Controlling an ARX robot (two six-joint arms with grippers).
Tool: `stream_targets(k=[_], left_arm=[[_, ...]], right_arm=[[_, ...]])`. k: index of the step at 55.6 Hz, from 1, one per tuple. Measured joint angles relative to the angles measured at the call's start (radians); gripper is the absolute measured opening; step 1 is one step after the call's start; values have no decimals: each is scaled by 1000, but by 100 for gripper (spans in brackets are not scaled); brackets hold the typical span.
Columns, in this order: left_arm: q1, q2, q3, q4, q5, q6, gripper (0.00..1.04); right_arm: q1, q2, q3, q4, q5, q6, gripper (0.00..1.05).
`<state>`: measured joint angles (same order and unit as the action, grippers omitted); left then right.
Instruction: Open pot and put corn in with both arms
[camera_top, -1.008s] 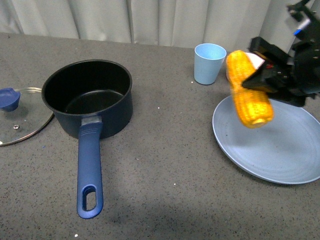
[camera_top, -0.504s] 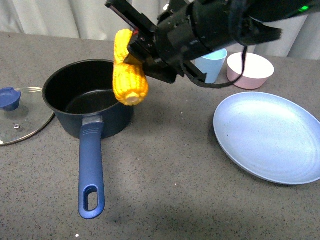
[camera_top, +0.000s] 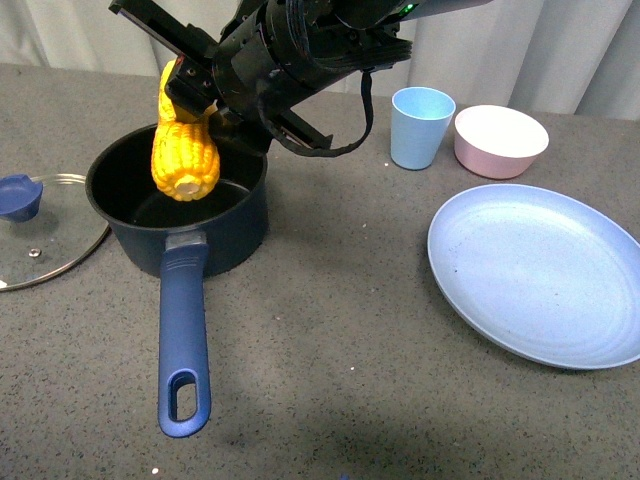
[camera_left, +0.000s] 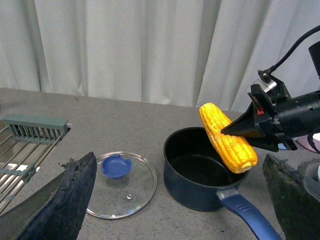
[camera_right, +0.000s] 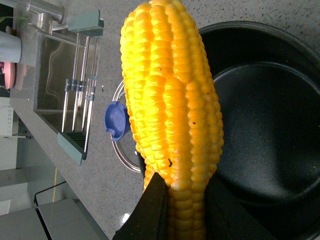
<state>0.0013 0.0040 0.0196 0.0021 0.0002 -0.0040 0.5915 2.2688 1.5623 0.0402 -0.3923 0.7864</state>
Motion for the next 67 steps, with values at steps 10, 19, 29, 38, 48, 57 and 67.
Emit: stream_targets(k=[10, 19, 29, 38, 48, 57, 67], left_arm=[[0, 0, 0, 0, 0, 0, 98], [0, 0, 0, 0, 0, 0, 98], [0, 0, 0, 0, 0, 0, 98], [0, 0, 0, 0, 0, 0, 98], [0, 0, 0, 0, 0, 0, 98], [0, 0, 0, 0, 0, 0, 98], [0, 0, 0, 0, 0, 0, 98]], right_arm=[[5, 6, 21, -15, 30, -14, 42], [5, 6, 21, -16, 36, -25, 71], [-5, -1, 6, 13, 78, -51, 95], [-33, -105, -150, 119, 208, -139, 96], [-121, -303, -366, 227, 306, -264, 96], [-219, -467, -565, 276, 359, -382, 96], [-267, -632, -745, 306, 399, -472, 96]])
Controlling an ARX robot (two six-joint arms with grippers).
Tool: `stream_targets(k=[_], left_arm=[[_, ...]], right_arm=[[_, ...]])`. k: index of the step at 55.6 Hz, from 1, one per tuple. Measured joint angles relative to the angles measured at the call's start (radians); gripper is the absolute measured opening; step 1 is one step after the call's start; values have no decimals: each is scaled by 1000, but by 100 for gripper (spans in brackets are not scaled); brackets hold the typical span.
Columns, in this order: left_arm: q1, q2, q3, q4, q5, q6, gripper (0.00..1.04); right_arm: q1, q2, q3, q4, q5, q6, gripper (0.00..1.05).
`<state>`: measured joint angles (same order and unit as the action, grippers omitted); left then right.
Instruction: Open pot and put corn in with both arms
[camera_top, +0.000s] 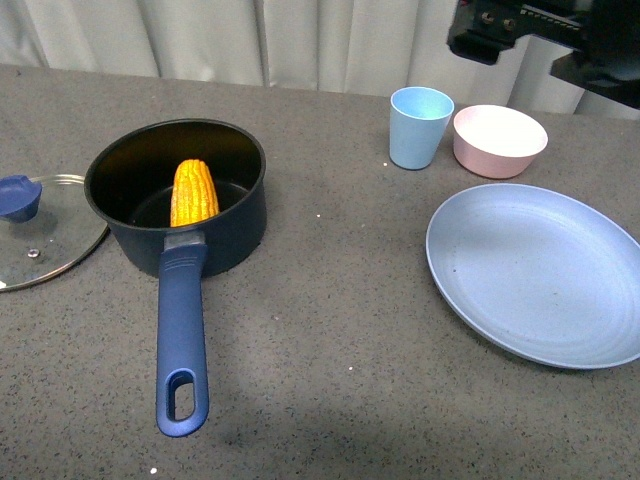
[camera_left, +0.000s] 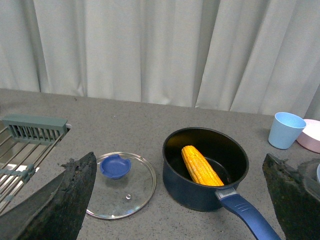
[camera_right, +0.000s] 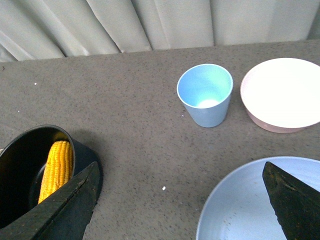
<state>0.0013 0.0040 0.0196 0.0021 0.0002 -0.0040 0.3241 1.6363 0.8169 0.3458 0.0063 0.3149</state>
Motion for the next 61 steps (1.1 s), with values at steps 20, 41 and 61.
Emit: stream_targets(k=[20, 41, 61], left_arm=[[0, 0, 0, 0, -1, 0, 98], [0, 0, 0, 0, 0, 0, 98], [0, 0, 0, 0, 0, 0, 98]], right_arm=[[-63, -140, -386, 687, 252, -271, 58], [-175, -407, -639, 706, 136, -313, 1], [-266, -660, -762, 558, 31, -314, 1]])
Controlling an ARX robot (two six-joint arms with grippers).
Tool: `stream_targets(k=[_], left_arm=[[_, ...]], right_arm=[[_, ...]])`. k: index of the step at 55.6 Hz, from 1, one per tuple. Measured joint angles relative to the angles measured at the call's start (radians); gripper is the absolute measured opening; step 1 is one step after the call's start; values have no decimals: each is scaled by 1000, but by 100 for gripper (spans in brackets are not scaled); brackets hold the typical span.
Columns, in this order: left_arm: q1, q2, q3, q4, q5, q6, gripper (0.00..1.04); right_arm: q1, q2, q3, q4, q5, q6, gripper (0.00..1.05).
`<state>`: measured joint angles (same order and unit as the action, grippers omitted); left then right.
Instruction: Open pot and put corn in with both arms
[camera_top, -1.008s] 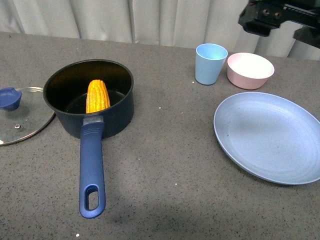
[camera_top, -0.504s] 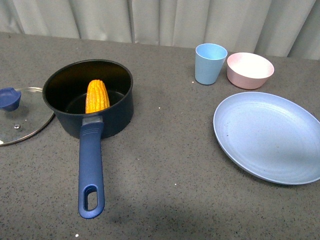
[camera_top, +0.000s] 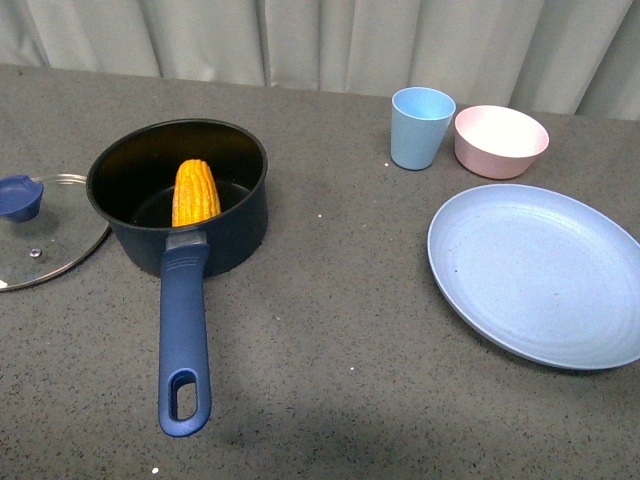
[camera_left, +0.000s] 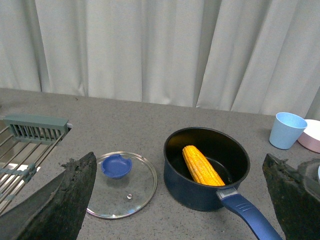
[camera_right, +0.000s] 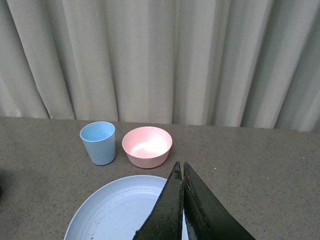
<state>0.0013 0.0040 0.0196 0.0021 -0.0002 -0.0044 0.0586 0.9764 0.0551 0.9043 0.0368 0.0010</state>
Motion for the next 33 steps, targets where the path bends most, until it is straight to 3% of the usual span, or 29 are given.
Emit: stream_targets(k=[8, 33], left_arm=[[0, 0, 0, 0, 0, 0, 98], [0, 0, 0, 0, 0, 0, 98]], right_arm=[[-55, -117, -25, -91, -29, 0, 1], [-56, -451, -50, -386, -35, 0, 1]])
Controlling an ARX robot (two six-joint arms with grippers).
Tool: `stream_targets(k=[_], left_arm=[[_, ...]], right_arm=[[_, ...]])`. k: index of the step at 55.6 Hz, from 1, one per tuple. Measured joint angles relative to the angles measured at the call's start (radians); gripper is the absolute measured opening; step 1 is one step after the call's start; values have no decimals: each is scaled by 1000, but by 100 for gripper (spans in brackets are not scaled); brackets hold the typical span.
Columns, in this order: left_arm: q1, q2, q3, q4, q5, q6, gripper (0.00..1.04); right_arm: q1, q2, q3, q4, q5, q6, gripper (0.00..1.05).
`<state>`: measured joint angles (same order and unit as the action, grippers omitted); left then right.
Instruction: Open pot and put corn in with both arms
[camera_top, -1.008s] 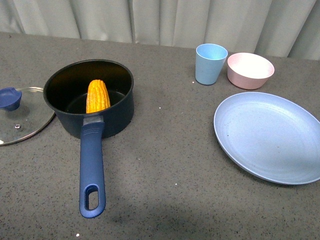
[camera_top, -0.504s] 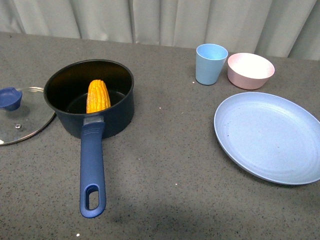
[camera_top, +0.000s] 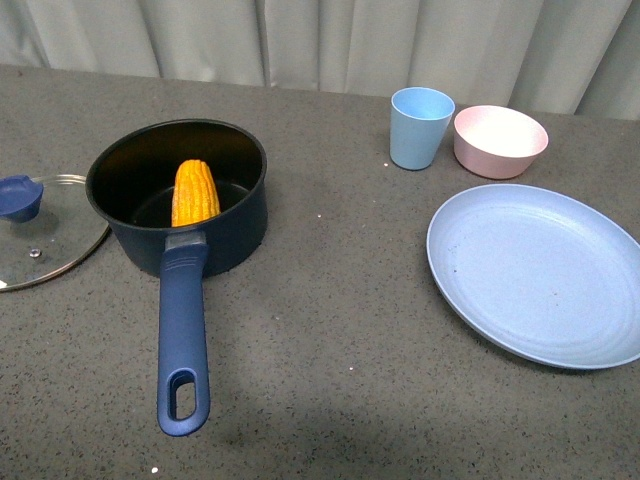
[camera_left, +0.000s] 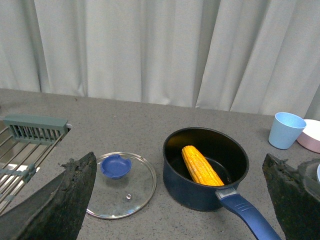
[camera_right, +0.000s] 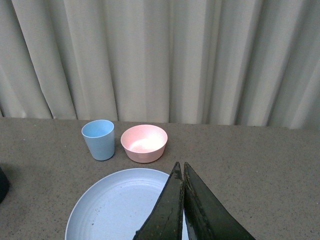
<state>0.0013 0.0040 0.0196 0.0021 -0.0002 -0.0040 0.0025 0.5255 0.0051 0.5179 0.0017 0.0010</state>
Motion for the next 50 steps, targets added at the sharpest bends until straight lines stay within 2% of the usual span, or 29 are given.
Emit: stream_targets(k=[17, 50], left_arm=[[0, 0, 0, 0, 0, 0, 98], [0, 0, 0, 0, 0, 0, 98]], right_arm=[[0, -162, 0, -154, 0, 0, 1], [0, -362, 0, -351, 0, 0, 1]])
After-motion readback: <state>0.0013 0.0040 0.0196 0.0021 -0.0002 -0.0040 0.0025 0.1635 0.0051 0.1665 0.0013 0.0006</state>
